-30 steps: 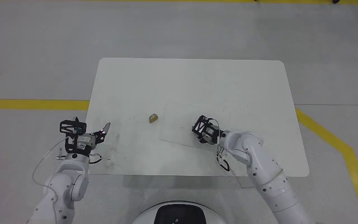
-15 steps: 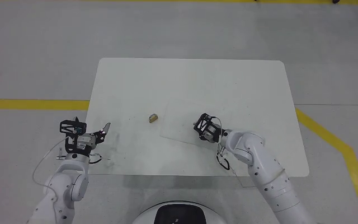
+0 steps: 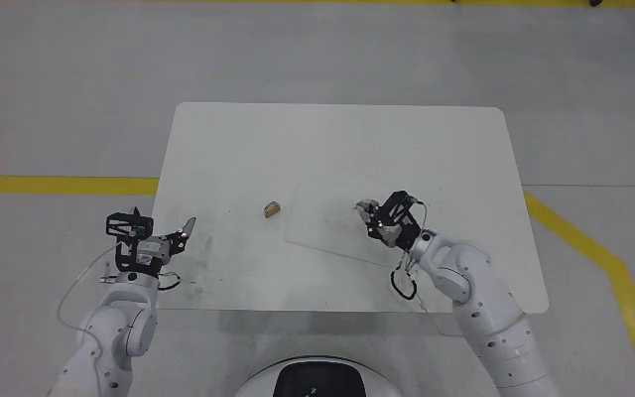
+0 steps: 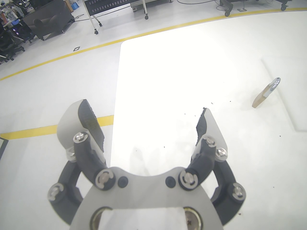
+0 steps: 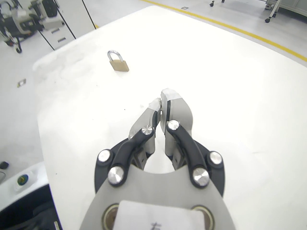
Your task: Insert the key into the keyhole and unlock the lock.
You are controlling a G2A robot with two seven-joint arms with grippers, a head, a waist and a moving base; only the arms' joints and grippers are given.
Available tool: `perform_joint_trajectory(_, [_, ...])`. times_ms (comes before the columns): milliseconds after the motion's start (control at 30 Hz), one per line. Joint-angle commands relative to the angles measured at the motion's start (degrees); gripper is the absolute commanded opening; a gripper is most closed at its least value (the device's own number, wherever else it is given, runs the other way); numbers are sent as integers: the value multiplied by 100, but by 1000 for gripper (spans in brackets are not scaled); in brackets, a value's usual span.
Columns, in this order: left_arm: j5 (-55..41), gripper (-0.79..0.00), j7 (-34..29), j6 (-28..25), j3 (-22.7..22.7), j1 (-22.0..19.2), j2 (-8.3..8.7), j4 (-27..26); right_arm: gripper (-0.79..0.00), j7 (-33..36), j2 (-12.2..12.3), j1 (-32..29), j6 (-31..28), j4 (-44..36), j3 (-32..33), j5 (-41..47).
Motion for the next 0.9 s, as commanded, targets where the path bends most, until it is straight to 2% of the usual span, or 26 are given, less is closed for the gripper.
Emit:
perform_joint_trajectory(0, [0, 0, 0, 0, 0, 0, 0, 0, -785, -64, 8, -59, -137, 121, 161, 663])
perform_joint_trajectory(167, [0, 0, 0, 0, 0, 0, 0, 0, -785, 95, 21, -70, -704, 596, 393, 2400])
perform_joint_trajectory(267, [0, 0, 0, 0, 0, 0, 0, 0, -785, 272, 34, -6, -1246, 902, 432, 3388])
perform_joint_trajectory(467, [0, 0, 0, 0, 0, 0, 0, 0, -785, 681, 74, 144, -2082, 1326, 403, 4627])
perform_joint_trajectory(633, [82, 0, -11, 73, -21, -2, 2, 13, -785, 681, 74, 144, -2082, 1326, 403, 4627])
perform_joint_trajectory(667, [665, 0, -89, 475, -36, 10, 8, -5, -785, 681, 74, 144, -2082, 1326, 403, 4627])
perform_joint_trajectory(700, [1116, 0, -149, 726, 106, 42, -1, -138, -785, 681, 74, 144, -2082, 1326, 403, 4627])
perform_joint_trajectory(867, [1246, 0, -70, 668, 509, 137, -50, -752, -785, 681, 74, 144, -2082, 1326, 403, 4627])
